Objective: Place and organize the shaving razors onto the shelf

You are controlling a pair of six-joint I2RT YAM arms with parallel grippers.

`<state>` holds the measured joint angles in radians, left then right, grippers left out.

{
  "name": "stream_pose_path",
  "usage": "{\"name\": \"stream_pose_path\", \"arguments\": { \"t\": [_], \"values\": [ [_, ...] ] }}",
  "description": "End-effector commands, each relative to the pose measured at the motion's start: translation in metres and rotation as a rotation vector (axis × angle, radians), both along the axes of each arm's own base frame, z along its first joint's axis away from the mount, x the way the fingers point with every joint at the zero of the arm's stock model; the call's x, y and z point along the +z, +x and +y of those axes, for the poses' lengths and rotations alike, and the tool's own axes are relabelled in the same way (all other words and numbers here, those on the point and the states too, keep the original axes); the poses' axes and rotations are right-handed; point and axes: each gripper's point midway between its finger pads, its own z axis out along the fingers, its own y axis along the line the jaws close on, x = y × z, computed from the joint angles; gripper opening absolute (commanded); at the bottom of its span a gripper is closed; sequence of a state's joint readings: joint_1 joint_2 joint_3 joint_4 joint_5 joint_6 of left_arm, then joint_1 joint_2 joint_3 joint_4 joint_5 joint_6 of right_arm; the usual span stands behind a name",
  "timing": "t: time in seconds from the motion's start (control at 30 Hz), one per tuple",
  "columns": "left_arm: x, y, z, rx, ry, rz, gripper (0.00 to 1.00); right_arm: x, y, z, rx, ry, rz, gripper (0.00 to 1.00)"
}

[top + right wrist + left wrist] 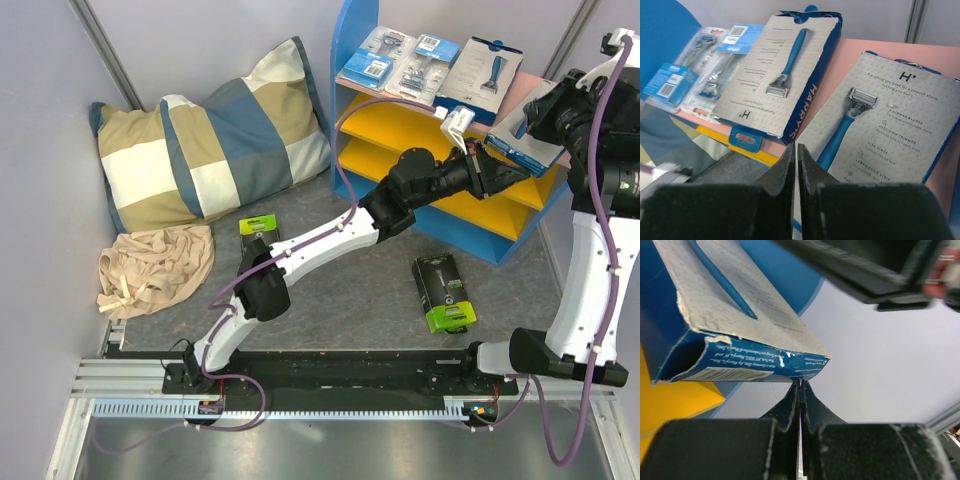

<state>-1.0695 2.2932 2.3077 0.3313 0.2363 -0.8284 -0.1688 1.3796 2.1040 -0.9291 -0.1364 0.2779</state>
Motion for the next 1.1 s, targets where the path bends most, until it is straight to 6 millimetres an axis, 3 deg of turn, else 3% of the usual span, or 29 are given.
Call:
{"name": "stream_pose_path", "arguments": {
  "t": [0.0, 0.27, 0.57, 0.77, 0.8, 0.87, 0.9, 0.93, 0.97, 1.0, 1.07],
  "values": [
    [0.018, -0.001, -0.003, 0.006, -0.069, 0.0, 0.02, 0.034, -0.022, 0.01, 0.032, 0.007, -0.114, 0.11],
    [0.025, 0.002, -0.006, 0.018, -0.132, 0.017, 0.02, 0.039, -0.037, 0.018, 0.059, 0.012, -0.135, 0.11],
    [0.026, 0.005, -0.013, 0.038, -0.162, 0.03, 0.02, 0.033, -0.04, 0.018, 0.063, 0.006, -0.122, 0.11],
    [0.018, -0.006, -0.011, -0.009, -0.125, 0.003, 0.02, 0.028, -0.041, 0.022, 0.086, 0.002, -0.106, 0.11],
    [0.002, -0.006, -0.014, -0.011, -0.095, 0.013, 0.02, 0.026, -0.042, 0.023, 0.092, 0.004, -0.1, 0.11],
    [0.011, -0.011, -0.005, -0.011, -0.109, -0.012, 0.02, 0.02, -0.044, 0.025, 0.105, 0.0, -0.085, 0.1],
    [-0.005, -0.01, -0.006, -0.008, -0.078, 0.0, 0.02, 0.018, -0.045, 0.026, 0.111, 0.002, -0.081, 0.1],
    [-0.008, -0.011, -0.004, -0.005, -0.073, -0.005, 0.02, 0.016, -0.046, 0.027, 0.118, 0.001, -0.077, 0.09],
    [0.007, -0.015, 0.005, -0.002, -0.103, -0.029, 0.02, 0.012, -0.048, 0.031, 0.136, 0.002, -0.069, 0.09],
    [-0.008, -0.014, 0.004, 0.001, -0.073, -0.023, 0.02, 0.011, -0.05, 0.033, 0.149, 0.001, -0.068, 0.09],
    [-0.006, -0.016, 0.01, 0.012, -0.073, -0.047, 0.02, 0.009, -0.054, 0.037, 0.167, 0.003, -0.067, 0.08]
  ]
}}
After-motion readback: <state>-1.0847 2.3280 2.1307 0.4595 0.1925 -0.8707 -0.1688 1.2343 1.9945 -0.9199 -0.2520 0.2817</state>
